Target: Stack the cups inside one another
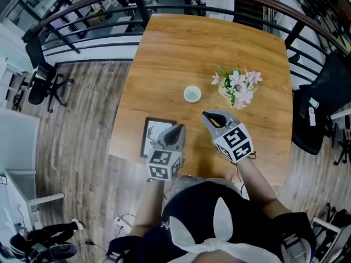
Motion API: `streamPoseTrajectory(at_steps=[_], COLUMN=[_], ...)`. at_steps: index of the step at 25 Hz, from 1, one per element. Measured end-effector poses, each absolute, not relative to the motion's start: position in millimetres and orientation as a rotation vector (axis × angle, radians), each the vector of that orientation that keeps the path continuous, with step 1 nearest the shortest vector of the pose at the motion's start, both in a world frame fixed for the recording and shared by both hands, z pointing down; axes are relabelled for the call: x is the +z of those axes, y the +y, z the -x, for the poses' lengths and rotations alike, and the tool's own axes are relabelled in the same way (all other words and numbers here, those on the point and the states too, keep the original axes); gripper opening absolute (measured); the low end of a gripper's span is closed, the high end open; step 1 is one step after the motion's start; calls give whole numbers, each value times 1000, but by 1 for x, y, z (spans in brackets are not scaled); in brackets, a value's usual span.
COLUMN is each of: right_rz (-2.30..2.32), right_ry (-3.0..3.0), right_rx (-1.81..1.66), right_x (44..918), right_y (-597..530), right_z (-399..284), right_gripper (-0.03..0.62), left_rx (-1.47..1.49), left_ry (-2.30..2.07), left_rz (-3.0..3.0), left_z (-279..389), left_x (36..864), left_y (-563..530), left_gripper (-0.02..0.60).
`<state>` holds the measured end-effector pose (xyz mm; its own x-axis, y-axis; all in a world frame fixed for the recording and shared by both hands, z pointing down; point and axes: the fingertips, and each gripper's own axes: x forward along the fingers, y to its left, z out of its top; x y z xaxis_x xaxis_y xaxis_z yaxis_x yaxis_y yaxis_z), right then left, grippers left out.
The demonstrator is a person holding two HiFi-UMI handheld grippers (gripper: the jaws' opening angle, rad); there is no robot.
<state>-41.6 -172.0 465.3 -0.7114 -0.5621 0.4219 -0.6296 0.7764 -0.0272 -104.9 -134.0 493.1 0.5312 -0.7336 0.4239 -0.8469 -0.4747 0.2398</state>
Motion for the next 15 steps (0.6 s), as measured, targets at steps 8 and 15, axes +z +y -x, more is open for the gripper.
streamPoseTrajectory(at_steps=[8, 15], right_rz=[-883, -875], right_ry=[-2571, -2583], right_rx=[287, 304], right_x=[474, 475], right_y=[-138, -115], right_z=[35, 33], right_gripper=[-3, -3], left_rx=[327, 335], left_ry=[-1309, -1302], left_rz=[-2412, -2428], left_z=[92, 81], left_x=[476, 466], left_y=[-120, -107], left_gripper=[18, 18])
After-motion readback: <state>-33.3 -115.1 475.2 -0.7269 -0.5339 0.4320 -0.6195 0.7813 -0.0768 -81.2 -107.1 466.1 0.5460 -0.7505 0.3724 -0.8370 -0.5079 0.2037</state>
